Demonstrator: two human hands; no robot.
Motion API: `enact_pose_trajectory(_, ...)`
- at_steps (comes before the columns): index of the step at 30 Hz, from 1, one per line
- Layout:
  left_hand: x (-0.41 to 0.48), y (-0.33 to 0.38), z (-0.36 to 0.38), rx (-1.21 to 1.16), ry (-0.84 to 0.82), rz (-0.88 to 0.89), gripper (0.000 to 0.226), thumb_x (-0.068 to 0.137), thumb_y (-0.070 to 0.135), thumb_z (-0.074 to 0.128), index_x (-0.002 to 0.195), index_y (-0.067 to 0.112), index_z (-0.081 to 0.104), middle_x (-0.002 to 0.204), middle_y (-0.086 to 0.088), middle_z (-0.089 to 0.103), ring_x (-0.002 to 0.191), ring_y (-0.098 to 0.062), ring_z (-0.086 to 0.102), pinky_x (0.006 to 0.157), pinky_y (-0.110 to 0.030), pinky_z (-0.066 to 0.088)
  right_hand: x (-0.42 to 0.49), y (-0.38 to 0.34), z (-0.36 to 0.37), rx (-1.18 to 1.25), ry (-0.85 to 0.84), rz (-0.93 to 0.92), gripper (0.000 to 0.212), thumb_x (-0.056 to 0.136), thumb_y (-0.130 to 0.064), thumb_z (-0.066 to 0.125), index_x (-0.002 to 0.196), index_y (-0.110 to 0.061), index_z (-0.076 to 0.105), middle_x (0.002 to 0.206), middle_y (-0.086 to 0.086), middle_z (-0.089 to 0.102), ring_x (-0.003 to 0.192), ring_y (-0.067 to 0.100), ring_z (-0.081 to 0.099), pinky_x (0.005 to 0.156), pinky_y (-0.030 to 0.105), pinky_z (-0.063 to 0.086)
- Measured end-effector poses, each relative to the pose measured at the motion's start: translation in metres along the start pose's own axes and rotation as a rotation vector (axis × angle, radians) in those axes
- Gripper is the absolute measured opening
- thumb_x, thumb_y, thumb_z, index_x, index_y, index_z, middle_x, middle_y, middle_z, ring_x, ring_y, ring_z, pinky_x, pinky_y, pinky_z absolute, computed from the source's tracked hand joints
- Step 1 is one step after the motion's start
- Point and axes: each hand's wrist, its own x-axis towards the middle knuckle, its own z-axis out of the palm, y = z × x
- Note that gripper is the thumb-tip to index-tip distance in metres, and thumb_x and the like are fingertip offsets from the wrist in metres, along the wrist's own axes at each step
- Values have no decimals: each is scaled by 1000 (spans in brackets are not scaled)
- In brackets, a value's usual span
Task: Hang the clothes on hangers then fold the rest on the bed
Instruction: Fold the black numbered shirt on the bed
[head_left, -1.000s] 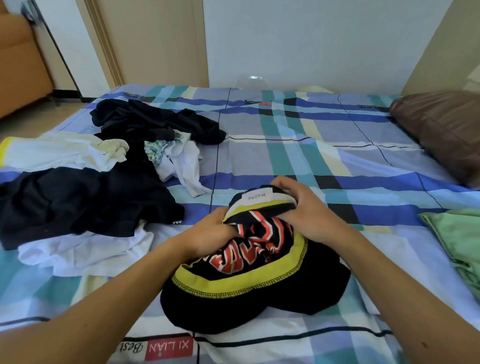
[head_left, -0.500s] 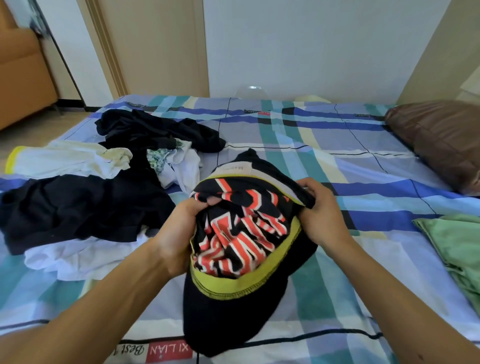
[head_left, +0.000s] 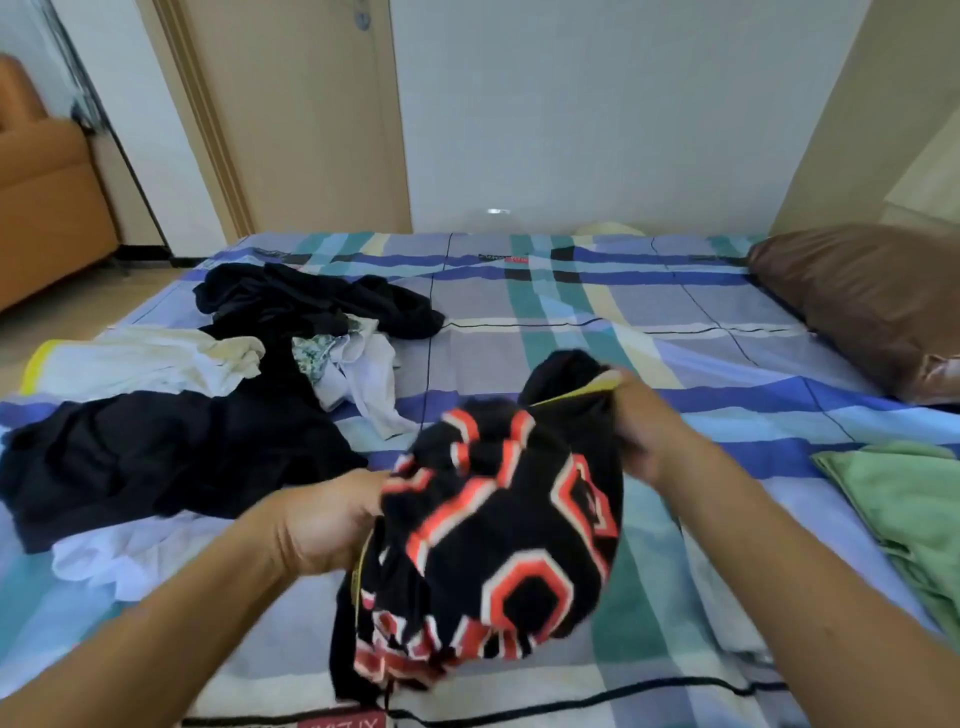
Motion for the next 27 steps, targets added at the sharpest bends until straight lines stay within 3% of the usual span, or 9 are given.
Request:
enact_pose_trajectory(3, 6, 5, -20, 714, -142, 110, 26, 81, -3, 71, 100, 15, 73, 96, -11, 71, 94, -22, 69, 81, -33, 54, -18, -38, -11, 75, -4, -204, 35, 97, 0, 48, 85, -19, 74, 80, 2, 75, 75, 15, 72, 67, 24, 59)
enact_pose_trajectory(6, 16, -15, -39, 1318, 114, 446, 24, 81, -1, 60, 98, 14, 68, 112, 2, 61, 108, -16, 57, 93, -32, 44, -46, -49, -12, -43, -218, -383, 8, 76, -19, 76, 77, -26, 78, 87, 4, 76, 84, 18, 73, 80, 29, 61)
enact_pose_trajectory(8, 13, -31, -47, 1463, 211, 418, 45, 75, 9, 45, 110, 24, 69, 134, 7, 49, 128, -12, 43, 105, -26, 33, -50, -35, -17, -369, -298, -408, 19, 77, -1, 78, 91, -12, 75, 101, 20, 74, 99, 35, 72, 93, 46, 57)
enact_pose_trajectory(12, 14, -59, -63, 1040, 162, 31, 56, 71, -8, 38, 103, 21, 73, 115, 8, 66, 109, -4, 63, 94, -27, 48, -58, 11, -12, -1028, -630, -280, 50, 76, 14, 58, 103, -23, 77, 120, -10, 69, 116, 2, 61, 106, 26, 44)
enact_pose_trajectory(16, 32, -73, -78, 781, 611, -190, 19, 100, 27, 52, 96, 16, 67, 99, -5, 70, 91, -25, 70, 78, -44, 60, -69, 29, -11, -1167, -738, -125, 53, 82, 10, 50, 100, -31, 78, 127, -24, 49, 121, 2, 50, 101, 38, 46)
enact_pose_trajectory(19, 52, -75, -78, 303, 664, -377, 51, 101, 58, 42, 111, 13, 63, 105, -11, 71, 93, -28, 69, 76, -40, 60, -74, 22, -14, -943, -595, -27, 49, 80, 10, 47, 92, -28, 75, 123, -16, 56, 124, 7, 52, 102, 30, 44)
enact_pose_trajectory(22, 76, -79, -73, 138, 645, -447, 65, 94, 72, 42, 110, 14, 65, 95, -6, 70, 84, -23, 64, 71, -34, 54, -70, 30, -11, -597, -283, 75, 14, 91, -7, 56, 86, -19, 61, 102, 8, 61, 102, 19, 63, 87, 31, 54)
enact_pose_trajectory(25, 92, -90, -62, 246, 621, -433, 46, 92, 55, 63, 90, 8, 60, 66, -4, 59, 57, -18, 55, 53, -25, 44, -60, 50, -10, -653, 27, 178, 20, 93, -32, 69, 98, -19, 55, 97, -1, 59, 88, 13, 60, 73, 28, 53)
enact_pose_trajectory(27, 94, -92, -55, 311, 571, -359, 29, 90, 34, 68, 83, 6, 61, 66, -13, 63, 55, -28, 60, 54, -30, 51, -56, 56, -10, -669, 26, 319, 37, 93, -46, 68, 120, -27, 52, 113, -4, 63, 98, 10, 63, 74, 28, 48)
